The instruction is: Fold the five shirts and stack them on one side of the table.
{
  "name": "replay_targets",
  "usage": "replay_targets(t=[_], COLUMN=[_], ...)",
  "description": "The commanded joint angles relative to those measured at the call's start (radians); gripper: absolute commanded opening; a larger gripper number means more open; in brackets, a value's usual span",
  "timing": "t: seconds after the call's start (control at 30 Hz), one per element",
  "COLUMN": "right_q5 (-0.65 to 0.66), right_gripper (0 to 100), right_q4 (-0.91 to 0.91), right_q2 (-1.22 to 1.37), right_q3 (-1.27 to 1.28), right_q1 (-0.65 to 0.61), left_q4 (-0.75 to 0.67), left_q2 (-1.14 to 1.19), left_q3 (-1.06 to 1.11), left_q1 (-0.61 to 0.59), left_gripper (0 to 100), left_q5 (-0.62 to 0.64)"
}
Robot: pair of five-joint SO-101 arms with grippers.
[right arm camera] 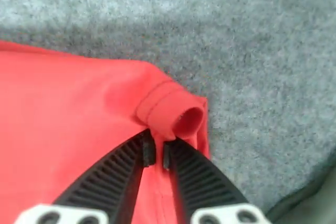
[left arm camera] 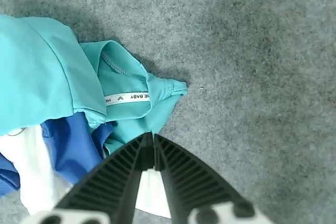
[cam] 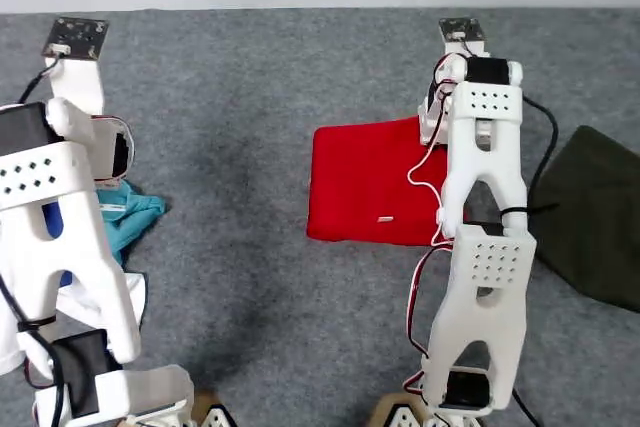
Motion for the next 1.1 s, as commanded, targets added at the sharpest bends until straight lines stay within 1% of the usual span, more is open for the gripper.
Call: replay_targets(t=[0.0, 0.07, 0.17, 0.27, 0.4, 0.47, 0.6, 0.87, 0.97, 1.07], right_q5=[-0.011, -0.012, -0.012, -0.011, -0.006, -0.006, -0.006, 0.003, 0.035, 0.038], right_gripper=[16.0, 22.1, 21.6, 15.3, 0.3, 2.3, 1.0, 1.0, 1.0, 1.0], right_q4=[0.062, 0.116, 0.208, 0.216, 0.216, 0.216, 0.211, 0.211, 0.211, 0.211], right_q2=[-0.058, -0.085, -0.116, -0.156, -0.217, -0.257, -0.306, -0.295, -0.297, -0.297], right_q3=[-0.083, -0.120, -0.189, -0.167, -0.043, 0.054, 0.221, 0.420, 0.479, 0.525], right_q1=[-0.013, -0.016, -0.048, -0.074, -0.087, -0.085, -0.056, 0.091, 0.108, 0.107], left_q4=[-0.015, -0.015, -0.015, -0.015, -0.015, -0.015, -0.015, -0.014, -0.014, -0.011], left_q2=[-0.031, -0.031, -0.032, -0.032, -0.034, -0.034, -0.034, -0.034, -0.034, -0.034], left_q3=[-0.002, -0.002, -0.002, -0.002, -0.002, -0.002, -0.002, -0.002, -0.002, -0.002], left_q1=[-0.006, -0.006, -0.006, -0.006, -0.006, -0.006, -0.006, -0.006, -0.006, -0.006], left_gripper=[1, 1, 1, 1, 1, 1, 1, 1, 1, 1], left_q5=[-0.028, -0.028, -0.028, -0.028, -0.028, -0.028, -0.028, -0.026, -0.026, -0.026])
